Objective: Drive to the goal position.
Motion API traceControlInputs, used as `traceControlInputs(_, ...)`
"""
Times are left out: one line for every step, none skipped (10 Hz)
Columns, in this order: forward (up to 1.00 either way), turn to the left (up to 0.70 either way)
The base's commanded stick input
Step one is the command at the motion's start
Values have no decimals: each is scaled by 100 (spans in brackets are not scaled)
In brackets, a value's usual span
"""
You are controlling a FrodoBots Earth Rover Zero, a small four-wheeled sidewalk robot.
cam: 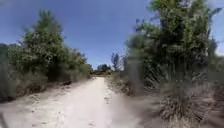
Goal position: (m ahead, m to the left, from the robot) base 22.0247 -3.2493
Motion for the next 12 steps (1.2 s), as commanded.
traceControlInputs(70, 0)
traceControlInputs(70, 0)
traceControlInputs(70, 0)
traceControlInputs(70, 0)
traceControlInputs(70, 0)
traceControlInputs(70, 0)
traceControlInputs(70, 0)
traceControlInputs(70, 0)
traceControlInputs(70, 3)
traceControlInputs(70, 9)
traceControlInputs(70, 14)
traceControlInputs(70, 14)
